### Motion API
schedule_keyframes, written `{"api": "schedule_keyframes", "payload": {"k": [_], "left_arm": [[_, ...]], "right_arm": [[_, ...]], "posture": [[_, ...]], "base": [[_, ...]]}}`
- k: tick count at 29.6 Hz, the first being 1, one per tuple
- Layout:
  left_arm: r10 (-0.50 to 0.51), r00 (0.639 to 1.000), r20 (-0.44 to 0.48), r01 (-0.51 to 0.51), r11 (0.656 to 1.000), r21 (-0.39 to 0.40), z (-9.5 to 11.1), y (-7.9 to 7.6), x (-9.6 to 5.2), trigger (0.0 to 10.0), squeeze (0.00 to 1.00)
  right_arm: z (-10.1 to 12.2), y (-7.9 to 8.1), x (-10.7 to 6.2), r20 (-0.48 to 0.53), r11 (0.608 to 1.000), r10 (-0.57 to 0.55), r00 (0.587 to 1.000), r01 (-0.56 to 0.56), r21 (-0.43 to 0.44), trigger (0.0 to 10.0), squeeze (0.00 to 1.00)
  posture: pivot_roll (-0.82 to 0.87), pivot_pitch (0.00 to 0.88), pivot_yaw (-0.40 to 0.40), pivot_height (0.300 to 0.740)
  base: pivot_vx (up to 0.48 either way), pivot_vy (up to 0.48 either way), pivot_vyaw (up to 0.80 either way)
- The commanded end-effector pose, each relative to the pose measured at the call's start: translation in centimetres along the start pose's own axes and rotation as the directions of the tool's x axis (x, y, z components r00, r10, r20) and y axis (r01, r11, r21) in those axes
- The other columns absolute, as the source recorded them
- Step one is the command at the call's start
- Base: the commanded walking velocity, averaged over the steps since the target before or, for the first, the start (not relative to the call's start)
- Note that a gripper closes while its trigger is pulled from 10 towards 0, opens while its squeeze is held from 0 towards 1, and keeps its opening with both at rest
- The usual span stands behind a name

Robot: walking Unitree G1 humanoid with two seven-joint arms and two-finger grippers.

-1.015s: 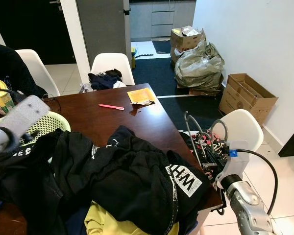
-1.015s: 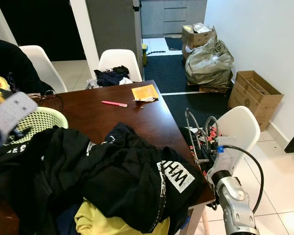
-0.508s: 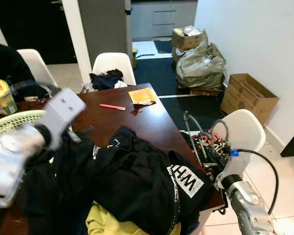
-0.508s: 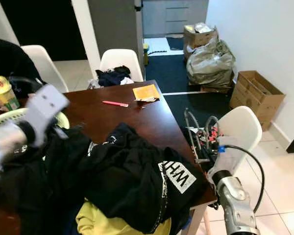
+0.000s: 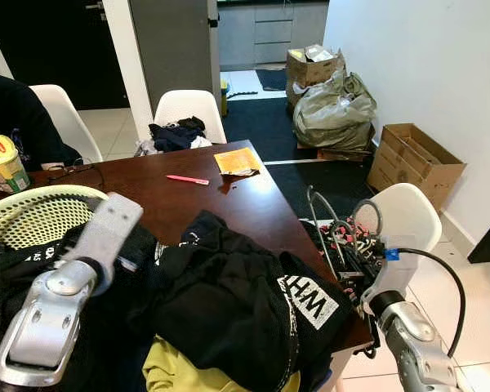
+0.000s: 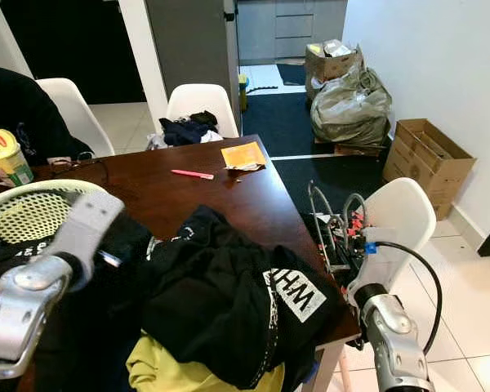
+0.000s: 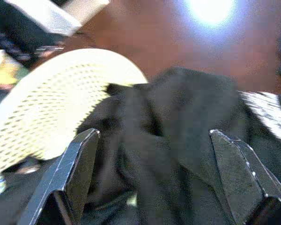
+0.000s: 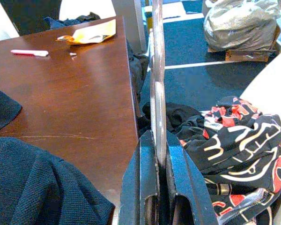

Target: Hang hanger

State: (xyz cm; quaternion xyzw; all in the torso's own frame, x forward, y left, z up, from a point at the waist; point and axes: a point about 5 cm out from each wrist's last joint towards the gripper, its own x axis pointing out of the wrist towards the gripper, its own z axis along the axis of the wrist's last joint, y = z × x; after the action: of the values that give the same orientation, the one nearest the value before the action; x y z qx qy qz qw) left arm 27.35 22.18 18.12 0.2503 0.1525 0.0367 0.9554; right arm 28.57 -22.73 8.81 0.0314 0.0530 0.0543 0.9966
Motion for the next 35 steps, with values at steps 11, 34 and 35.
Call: {"api": "schedule_keyframes", "payload": {"k": [11, 34, 35], "left_arm": [[0.093, 0.995, -0.038, -0.097, 0.991, -0.096, -0.8, -1.2, 0.2, 10.0, 0.0], [0.039, 0.993, -0.11, -0.064, 0.97, -0.235, -2.4, -3.3, 0.6, 0.0, 0.0], [0.038, 0.993, -0.11, -0.064, 0.97, -0.235, -2.4, -3.3, 0.6, 0.0, 0.0]], "right_arm": [[0.0, 0.3, 0.2, -0.01, 1.0, 0.016, 1.0, -0.016, 0.011, 10.0, 0.0], [0.0, 0.3, 0.1, -0.009, 1.0, 0.011, 1.0, -0.011, 0.024, 10.0, 0.0], [0.0, 0.3, 0.1, -0.008, 1.0, 0.011, 1.0, -0.011, 0.024, 10.0, 0.0]], "posture": [[0.0, 0.005, 0.026, 0.74], [0.01, 0.013, 0.028, 0.74], [0.01, 0.013, 0.028, 0.74]], "base": [[0.0, 0.0, 0.0], [0.0, 0.0, 0.0], [0.0, 0.0, 0.0]]}}
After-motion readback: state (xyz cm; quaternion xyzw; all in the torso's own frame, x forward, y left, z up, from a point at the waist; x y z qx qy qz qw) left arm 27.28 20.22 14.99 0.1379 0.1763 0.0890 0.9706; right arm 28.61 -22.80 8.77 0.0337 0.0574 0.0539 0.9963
